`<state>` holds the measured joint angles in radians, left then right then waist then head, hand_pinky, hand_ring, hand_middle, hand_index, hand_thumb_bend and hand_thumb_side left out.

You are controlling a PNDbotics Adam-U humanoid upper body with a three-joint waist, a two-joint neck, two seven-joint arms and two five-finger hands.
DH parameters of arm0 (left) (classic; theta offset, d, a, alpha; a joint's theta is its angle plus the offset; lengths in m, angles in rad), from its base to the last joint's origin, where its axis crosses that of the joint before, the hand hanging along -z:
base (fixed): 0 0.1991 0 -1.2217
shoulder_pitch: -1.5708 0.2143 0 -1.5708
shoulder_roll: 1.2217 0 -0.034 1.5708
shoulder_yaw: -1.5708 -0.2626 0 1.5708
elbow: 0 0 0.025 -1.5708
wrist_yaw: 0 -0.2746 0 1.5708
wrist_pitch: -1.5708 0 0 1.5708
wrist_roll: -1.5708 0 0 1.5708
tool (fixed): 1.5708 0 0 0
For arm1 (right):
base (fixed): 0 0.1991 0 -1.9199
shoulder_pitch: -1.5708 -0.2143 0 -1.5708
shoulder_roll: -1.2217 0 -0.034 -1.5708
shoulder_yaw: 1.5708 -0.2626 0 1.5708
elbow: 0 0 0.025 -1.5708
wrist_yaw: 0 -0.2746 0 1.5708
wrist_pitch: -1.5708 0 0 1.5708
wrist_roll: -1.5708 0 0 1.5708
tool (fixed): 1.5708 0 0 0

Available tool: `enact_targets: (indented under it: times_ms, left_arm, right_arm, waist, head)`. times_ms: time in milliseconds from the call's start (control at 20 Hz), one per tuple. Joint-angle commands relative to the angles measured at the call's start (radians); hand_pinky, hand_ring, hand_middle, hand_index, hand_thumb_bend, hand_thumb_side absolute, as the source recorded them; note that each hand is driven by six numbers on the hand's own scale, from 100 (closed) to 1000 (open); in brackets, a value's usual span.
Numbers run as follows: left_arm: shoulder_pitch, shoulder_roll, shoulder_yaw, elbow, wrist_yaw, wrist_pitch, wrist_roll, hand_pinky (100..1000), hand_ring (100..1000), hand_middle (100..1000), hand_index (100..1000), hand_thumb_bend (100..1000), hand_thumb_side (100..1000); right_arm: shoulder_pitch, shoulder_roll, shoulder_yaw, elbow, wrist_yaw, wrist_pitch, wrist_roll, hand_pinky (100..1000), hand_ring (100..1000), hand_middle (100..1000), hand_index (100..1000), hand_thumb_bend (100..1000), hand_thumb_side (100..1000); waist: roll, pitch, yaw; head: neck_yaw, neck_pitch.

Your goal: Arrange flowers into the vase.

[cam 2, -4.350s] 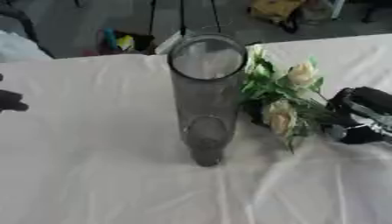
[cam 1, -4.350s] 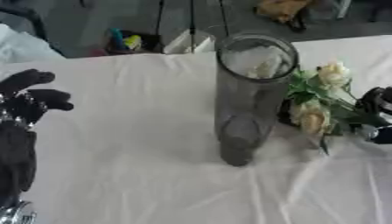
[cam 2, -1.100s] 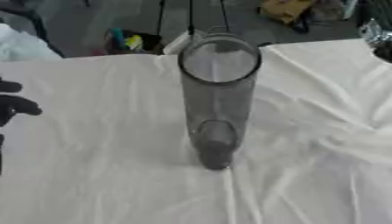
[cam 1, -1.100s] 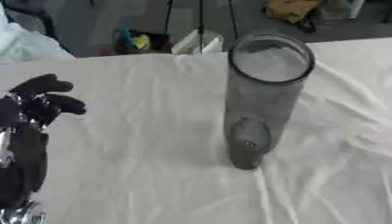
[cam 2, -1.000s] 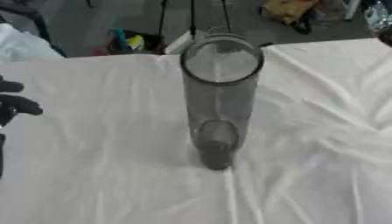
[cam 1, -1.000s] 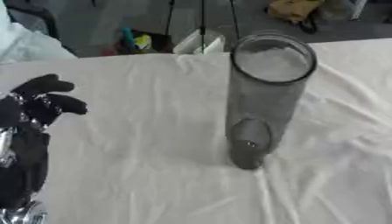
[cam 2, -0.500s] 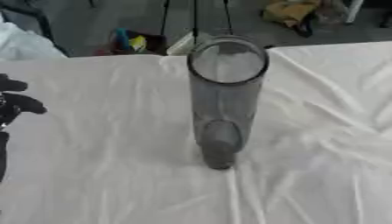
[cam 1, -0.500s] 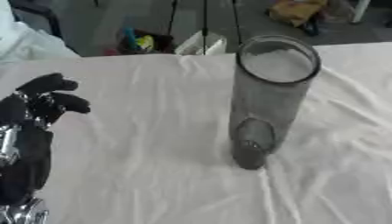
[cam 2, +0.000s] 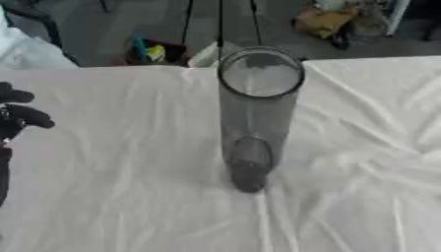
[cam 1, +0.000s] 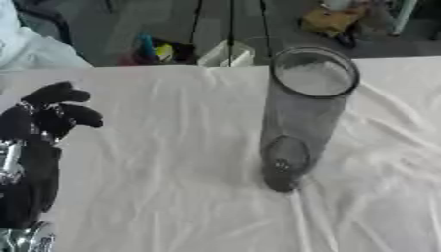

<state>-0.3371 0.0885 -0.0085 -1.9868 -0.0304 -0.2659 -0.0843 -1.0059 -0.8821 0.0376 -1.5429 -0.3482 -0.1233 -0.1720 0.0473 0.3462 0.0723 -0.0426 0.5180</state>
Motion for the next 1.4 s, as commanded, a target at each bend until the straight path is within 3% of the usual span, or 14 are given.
enact_targets:
  times_ms: [50, 350, 1000, 1400]
  left_arm:
    - [-0.002, 0.025, -0.009, -0.013, 0.008, 0.000, -0.005, 586, 587, 659, 810, 109, 1000]
    - [0.004, 0.026, -0.012, -0.013, 0.012, -0.001, -0.011, 587, 587, 659, 810, 108, 1000]
    - [0.012, 0.026, -0.027, -0.013, 0.019, -0.004, -0.029, 586, 586, 659, 810, 103, 1000]
    - [0.012, 0.023, -0.030, -0.013, 0.021, -0.004, -0.036, 586, 587, 660, 810, 103, 1000]
  right_arm:
    - [-0.043, -0.010, -0.009, -0.003, -0.030, -0.007, -0.023, 100, 100, 100, 256, 100, 597]
    - [-0.099, 0.024, -0.006, -0.003, -0.072, -0.023, -0.063, 100, 100, 100, 258, 100, 593]
    - [-0.198, 0.115, -0.006, -0.016, -0.111, -0.066, -0.138, 100, 100, 100, 264, 100, 580]
    - [-0.230, 0.167, 0.040, -0.017, -0.101, -0.066, -0.158, 100, 100, 100, 263, 100, 585]
  waist:
    - [-0.018, -0.048, 0.002]
    - [-0.014, -0.057, 0.003]
    - [-0.004, -0.060, 0.029]
    - [-0.002, -0.056, 0.035]
  head:
    - [-0.008, -0.018]
    - [-0.025, -0.035]
    - [-0.052, -0.026]
    - [-0.053, -0.022]
